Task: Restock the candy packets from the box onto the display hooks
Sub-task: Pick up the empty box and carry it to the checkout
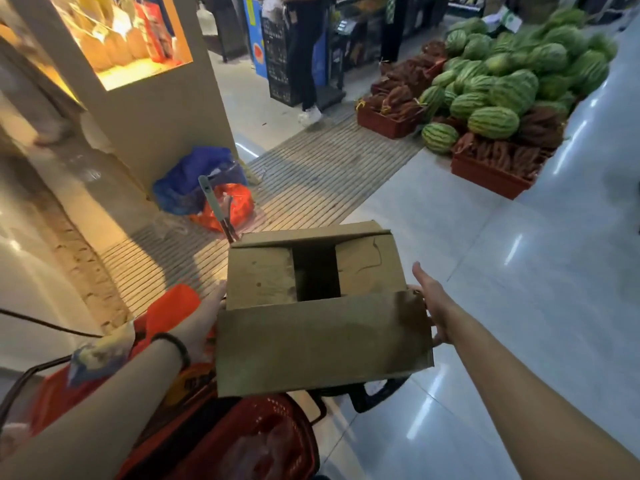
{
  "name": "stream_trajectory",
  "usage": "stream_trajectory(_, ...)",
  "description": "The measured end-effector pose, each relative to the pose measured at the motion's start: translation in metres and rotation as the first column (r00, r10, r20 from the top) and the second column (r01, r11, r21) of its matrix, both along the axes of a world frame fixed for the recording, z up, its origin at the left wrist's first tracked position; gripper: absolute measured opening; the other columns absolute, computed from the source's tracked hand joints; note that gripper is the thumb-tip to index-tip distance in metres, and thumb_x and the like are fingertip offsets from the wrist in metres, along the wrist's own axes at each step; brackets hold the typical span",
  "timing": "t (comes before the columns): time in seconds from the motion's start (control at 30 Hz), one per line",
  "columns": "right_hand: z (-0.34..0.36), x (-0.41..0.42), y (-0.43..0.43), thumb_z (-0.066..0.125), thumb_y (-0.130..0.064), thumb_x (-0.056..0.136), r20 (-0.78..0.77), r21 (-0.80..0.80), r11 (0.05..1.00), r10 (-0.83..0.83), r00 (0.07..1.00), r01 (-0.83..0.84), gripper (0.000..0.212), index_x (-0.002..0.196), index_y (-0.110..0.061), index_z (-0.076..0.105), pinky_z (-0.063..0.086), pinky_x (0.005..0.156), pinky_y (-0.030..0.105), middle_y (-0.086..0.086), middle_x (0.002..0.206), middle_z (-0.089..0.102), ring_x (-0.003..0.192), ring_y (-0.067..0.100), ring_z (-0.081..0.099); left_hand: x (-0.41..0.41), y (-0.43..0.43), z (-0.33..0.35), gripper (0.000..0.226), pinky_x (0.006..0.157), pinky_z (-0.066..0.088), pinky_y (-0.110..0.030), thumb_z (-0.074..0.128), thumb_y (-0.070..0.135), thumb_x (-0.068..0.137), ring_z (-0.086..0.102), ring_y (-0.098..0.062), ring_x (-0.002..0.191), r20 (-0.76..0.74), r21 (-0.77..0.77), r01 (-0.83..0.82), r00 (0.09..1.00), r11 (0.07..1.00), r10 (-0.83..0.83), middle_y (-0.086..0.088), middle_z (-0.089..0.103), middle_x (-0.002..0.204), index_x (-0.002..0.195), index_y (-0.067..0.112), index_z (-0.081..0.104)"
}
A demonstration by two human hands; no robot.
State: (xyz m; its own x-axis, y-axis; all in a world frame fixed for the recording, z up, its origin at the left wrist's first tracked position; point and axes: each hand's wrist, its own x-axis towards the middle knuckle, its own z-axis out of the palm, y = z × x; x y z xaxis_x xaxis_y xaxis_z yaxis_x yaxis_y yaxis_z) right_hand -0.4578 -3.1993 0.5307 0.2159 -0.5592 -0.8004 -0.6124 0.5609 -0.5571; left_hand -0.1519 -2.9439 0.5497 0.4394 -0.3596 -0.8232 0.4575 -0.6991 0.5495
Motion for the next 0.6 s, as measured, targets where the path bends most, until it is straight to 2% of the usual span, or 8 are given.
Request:
stream_trajectory(0.1, -0.033, 0.018, -0.020, 0.031, -0.111, 0.060, 0.048, 0.053, 0.998, 0.032, 0.998, -0.034, 0.126, 0.158, -0.033, 0.044, 0.034, 0.117, 0.059, 0.008, 0.160, 0.047, 0.143, 0.039, 0.045, 0.005, -0.006, -0.035, 0.091, 0.100, 0.049, -0.056, 0.054, 0.094, 0.072, 0.058, -0.032, 0.118, -0.088, -0.020, -0.042, 0.995, 0.999, 0.040, -0.006, 0.061, 0.130, 0.135, 0.029, 0.060)
stream_trajectory(0.23, -0.086, 0.016, -0.031, 0.045, -0.108, 0.058, 0.070, 0.001, 0.999, -0.049, 0.996, 0.049, 0.126, 0.151, -0.024, 0.050, 0.036, 0.118, 0.058, 0.011, 0.149, 0.054, 0.132, 0.037, 0.052, 0.006, -0.008, -0.086, 0.083, 0.107, 0.049, -0.058, 0.058, 0.090, 0.074, 0.068, -0.035, 0.116, -0.113, -0.083, -0.162, 0.982, 0.983, 0.153, -0.010, 0.074, 0.126, 0.125, 0.026, 0.073)
stream_trajectory(0.27, -0.089, 0.017, -0.030, 0.049, -0.103, 0.065, 0.056, -0.048, 0.997, -0.053, 0.997, 0.056, 0.117, 0.150, -0.022, 0.051, 0.038, 0.117, 0.058, 0.011, 0.148, 0.055, 0.131, 0.036, 0.053, 0.001, -0.010, -0.086, 0.079, 0.108, 0.049, -0.056, 0.056, 0.088, 0.078, 0.069, -0.034, 0.116, -0.097, -0.084, -0.159, 0.984, 0.984, 0.150, -0.009, 0.074, 0.125, 0.125, 0.027, 0.073)
stream_trajectory(0.3, -0.091, 0.017, -0.028, 0.051, -0.092, 0.080, 0.034, -0.118, 0.992, -0.043, 0.999, 0.046, 0.100, 0.149, -0.020, 0.052, 0.040, 0.116, 0.058, 0.012, 0.147, 0.055, 0.129, 0.036, 0.053, -0.006, -0.011, -0.082, 0.071, 0.107, 0.049, -0.054, 0.055, 0.083, 0.084, 0.068, -0.032, 0.116, -0.079, -0.084, -0.141, 0.988, 0.986, 0.135, -0.008, 0.073, 0.125, 0.125, 0.027, 0.072)
stream_trajectory(0.37, -0.088, 0.020, -0.022, 0.054, -0.063, 0.100, -0.040, -0.278, 0.961, -0.013, 0.999, 0.001, 0.071, 0.151, -0.016, 0.048, 0.044, 0.111, 0.052, 0.013, 0.148, 0.055, 0.128, 0.036, 0.054, -0.013, -0.011, -0.077, 0.045, 0.095, 0.053, -0.044, 0.054, 0.061, 0.100, 0.067, -0.027, 0.108, -0.014, -0.079, -0.114, 0.993, 0.990, 0.113, -0.008, 0.071, 0.123, 0.122, 0.023, 0.068)
stream_trajectory(0.43, -0.086, 0.021, -0.015, 0.058, -0.049, 0.104, -0.130, -0.391, 0.919, 0.011, 0.992, -0.061, 0.065, 0.156, -0.014, 0.041, 0.045, 0.107, 0.051, 0.015, 0.152, 0.052, 0.134, 0.038, 0.053, -0.016, -0.008, -0.073, 0.027, 0.074, 0.052, -0.033, 0.057, 0.038, 0.106, 0.067, -0.020, 0.096, 0.049, -0.057, -0.108, 0.993, 0.993, 0.110, -0.008, 0.071, 0.121, 0.123, 0.018, 0.065)
stream_trajectory(0.53, -0.082, 0.025, -0.008, 0.068, -0.036, 0.101, -0.195, -0.528, 0.834, 0.062, 0.979, -0.158, 0.069, 0.158, -0.012, 0.038, 0.050, 0.108, 0.053, 0.018, 0.153, 0.051, 0.135, 0.040, 0.055, -0.012, 0.005, -0.069, 0.033, 0.063, 0.048, -0.028, 0.060, 0.028, 0.106, 0.060, -0.012, 0.081, 0.185, 0.014, 0.013, 0.983, 1.000, -0.016, 0.002, 0.065, 0.103, 0.137, 0.020, 0.054)
stream_trajectory(0.6, -0.072, 0.032, -0.002, 0.074, -0.035, 0.097, -0.268, -0.582, 0.770, 0.124, 0.955, -0.263, 0.073, 0.157, -0.013, 0.037, 0.054, 0.105, 0.051, 0.019, 0.152, 0.048, 0.132, 0.039, 0.056, -0.006, 0.016, -0.063, 0.050, 0.062, 0.048, -0.028, 0.062, 0.034, 0.104, 0.057, -0.013, 0.082, 0.257, 0.102, 0.119, 0.956, 0.988, -0.142, 0.002, 0.062, 0.106, 0.149, 0.018, 0.047)
